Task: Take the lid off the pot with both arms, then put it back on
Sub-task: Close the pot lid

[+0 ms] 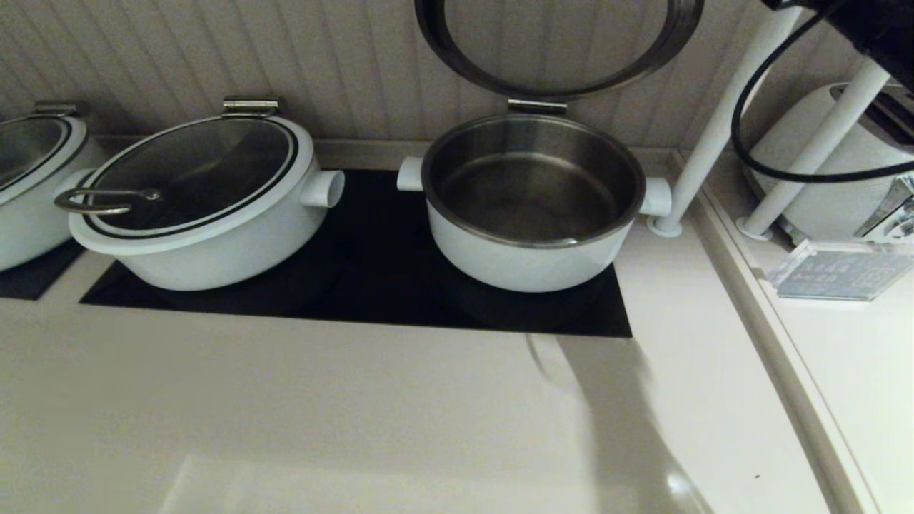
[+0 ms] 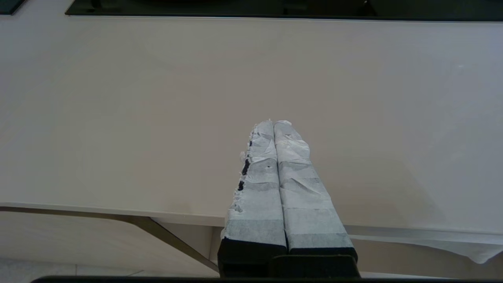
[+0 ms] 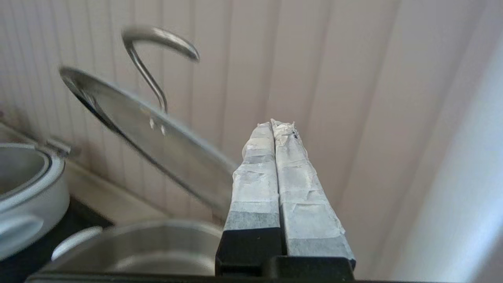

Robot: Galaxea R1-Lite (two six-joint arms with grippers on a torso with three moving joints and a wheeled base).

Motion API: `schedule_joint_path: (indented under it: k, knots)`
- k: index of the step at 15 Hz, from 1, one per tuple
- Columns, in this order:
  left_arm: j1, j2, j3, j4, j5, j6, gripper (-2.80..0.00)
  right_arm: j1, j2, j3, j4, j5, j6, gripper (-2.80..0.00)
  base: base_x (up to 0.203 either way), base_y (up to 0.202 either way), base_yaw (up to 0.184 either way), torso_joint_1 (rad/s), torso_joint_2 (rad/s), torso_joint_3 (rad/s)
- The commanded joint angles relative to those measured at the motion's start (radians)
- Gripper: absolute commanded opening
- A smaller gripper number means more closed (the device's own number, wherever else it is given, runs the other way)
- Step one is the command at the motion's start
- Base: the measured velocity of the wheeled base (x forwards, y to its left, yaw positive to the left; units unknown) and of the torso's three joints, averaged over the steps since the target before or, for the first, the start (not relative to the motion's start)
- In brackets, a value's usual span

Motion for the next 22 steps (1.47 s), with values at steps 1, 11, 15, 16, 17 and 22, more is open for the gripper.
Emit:
schedule_joint_path:
  k: [1,11,15,16,17,22]
  knots:
    - [0.000,0.000,0.000,0.000,-0.001,0.000,-2.80,0.000,0.072,-0.085,-0.006,0.015,-0.001,-2.80,0.000,0.000,0.000,0.000,0.00,0.000]
    - [0.000,0.000,0.000,0.000,-0.001,0.000,-2.80,-0.063,0.308,-0.404,-0.003,0.153,0.033,-2.80,0.000,0.000,0.000,0.000,0.00,0.000]
    - [-0.001,0.000,0.000,0.000,-0.001,0.000,-2.80,-0.067,0.321,-0.404,-0.012,0.159,0.034,-2.80,0.000,0.000,0.000,0.000,0.00,0.000]
    - [0.000,0.000,0.000,0.000,-0.001,0.000,-2.80,-0.067,0.322,-0.404,-0.012,0.161,0.034,-2.80,0.000,0.000,0.000,0.000,0.00,0.000]
    - [0.000,0.000,0.000,0.000,0.000,0.000,-2.80,-0.067,0.327,-0.404,-0.012,0.161,0.034,-2.80,0.000,0.000,0.000,0.000,0.00,0.000]
    - [0.000,0.000,0.000,0.000,-0.001,0.000,-2.80,-0.067,0.328,-0.399,-0.015,0.162,0.033,-2.80,0.000,0.000,0.000,0.000,0.00,0.000]
